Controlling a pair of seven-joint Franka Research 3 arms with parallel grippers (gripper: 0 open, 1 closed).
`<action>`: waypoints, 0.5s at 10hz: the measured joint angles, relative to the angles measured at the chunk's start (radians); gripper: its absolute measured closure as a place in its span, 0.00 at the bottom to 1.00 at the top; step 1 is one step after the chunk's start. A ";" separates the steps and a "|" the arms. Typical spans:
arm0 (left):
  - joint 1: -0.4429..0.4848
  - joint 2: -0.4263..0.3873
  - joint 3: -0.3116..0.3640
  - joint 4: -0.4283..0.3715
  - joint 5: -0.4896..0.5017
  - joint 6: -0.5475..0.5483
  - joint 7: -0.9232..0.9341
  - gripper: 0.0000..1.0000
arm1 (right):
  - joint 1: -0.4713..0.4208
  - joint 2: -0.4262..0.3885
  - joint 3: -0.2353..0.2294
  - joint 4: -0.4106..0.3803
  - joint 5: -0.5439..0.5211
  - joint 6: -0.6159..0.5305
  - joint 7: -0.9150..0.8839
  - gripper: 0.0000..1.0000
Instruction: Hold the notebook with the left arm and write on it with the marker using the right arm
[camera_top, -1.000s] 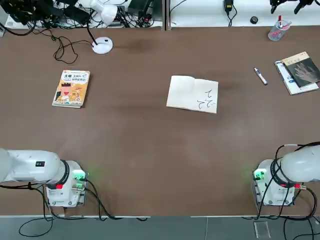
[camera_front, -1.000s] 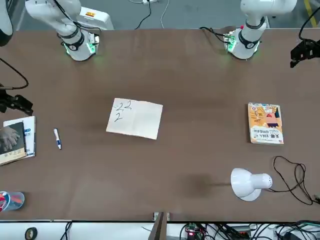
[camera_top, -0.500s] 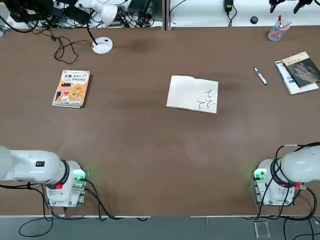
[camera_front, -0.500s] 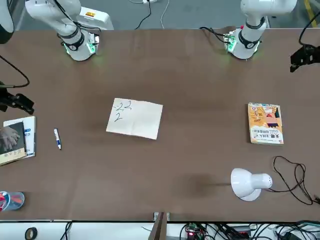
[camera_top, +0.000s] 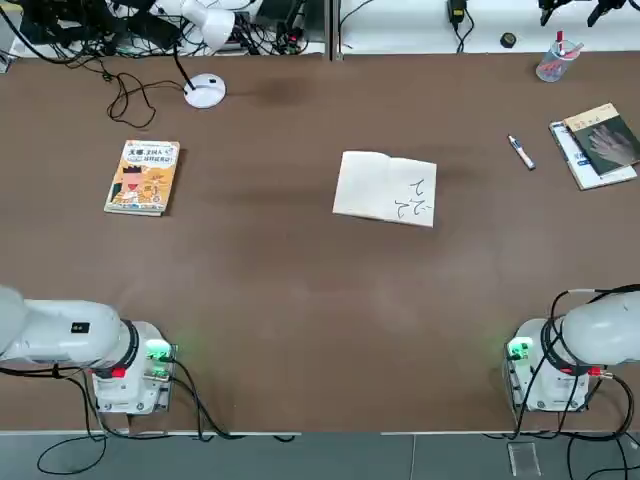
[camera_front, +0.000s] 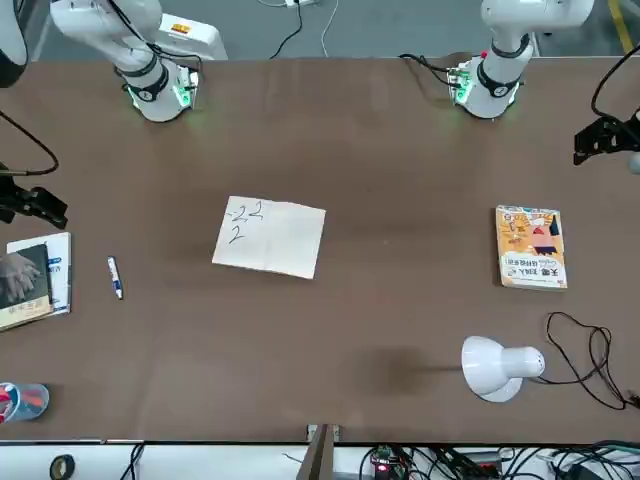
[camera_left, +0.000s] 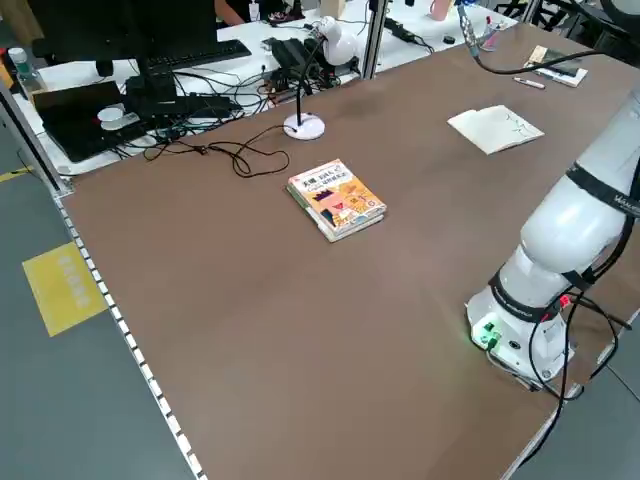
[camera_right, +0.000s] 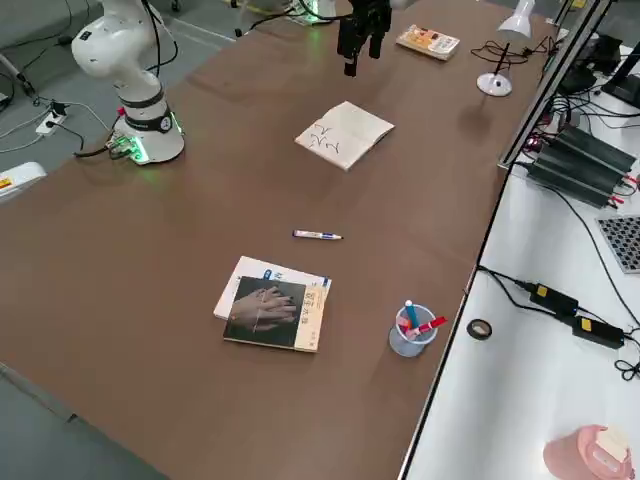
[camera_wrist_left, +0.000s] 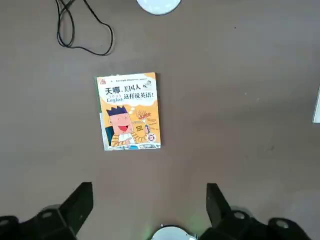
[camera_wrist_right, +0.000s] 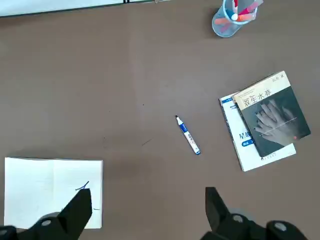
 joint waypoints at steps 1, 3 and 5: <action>0.000 0.000 0.000 0.005 0.000 0.000 0.000 0.00 | 0.000 0.000 0.000 0.000 0.000 0.000 0.000 0.00; 0.000 0.000 0.000 0.013 0.000 0.000 0.000 0.00 | 0.000 0.000 0.000 0.000 0.000 0.000 0.000 0.00; 0.000 0.000 0.000 0.013 0.000 0.000 0.000 0.00 | 0.000 0.000 0.000 0.000 0.000 0.000 0.000 0.00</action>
